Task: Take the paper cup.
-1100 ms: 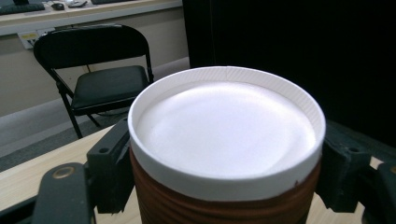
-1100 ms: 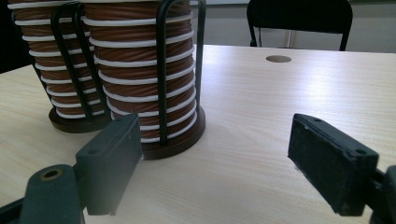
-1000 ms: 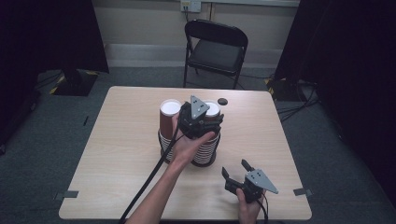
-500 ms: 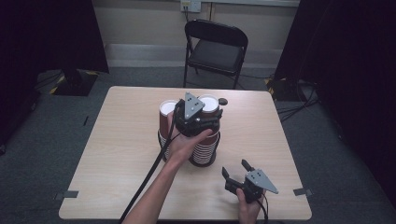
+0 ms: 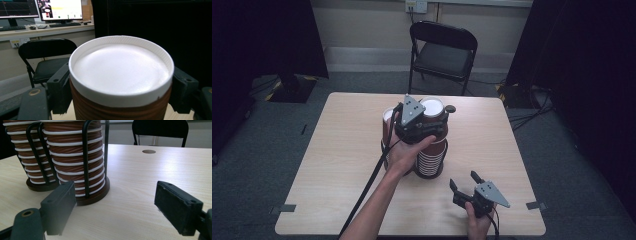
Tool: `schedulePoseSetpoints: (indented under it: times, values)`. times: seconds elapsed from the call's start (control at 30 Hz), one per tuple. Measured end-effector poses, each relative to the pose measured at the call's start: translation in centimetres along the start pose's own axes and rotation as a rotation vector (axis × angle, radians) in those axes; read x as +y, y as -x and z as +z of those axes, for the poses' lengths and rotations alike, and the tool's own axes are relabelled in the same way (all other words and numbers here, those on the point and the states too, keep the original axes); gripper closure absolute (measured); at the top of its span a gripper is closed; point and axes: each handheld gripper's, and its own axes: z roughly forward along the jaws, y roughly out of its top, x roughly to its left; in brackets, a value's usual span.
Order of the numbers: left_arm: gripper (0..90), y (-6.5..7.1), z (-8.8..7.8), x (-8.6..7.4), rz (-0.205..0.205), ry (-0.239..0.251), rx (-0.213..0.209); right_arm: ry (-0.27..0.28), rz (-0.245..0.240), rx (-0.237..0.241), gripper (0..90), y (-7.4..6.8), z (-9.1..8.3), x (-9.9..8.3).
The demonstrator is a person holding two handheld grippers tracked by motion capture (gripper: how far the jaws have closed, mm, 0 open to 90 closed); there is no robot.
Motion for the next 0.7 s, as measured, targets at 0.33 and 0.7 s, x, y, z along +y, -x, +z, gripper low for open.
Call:
schedulePoseSetpoints:
  times: [0.33,0.7]
  values:
    - [21.7,-0.5,-1.4,1.1,0.000,0.060,-0.020,0.000,-0.001,0.000,16.5,0.0,0.0,0.0]
    - [21.7,-0.7,-3.9,2.1,-0.002,0.116,-0.022,-0.001,-0.002,-0.002,16.6,0.0,0.0,0.0]
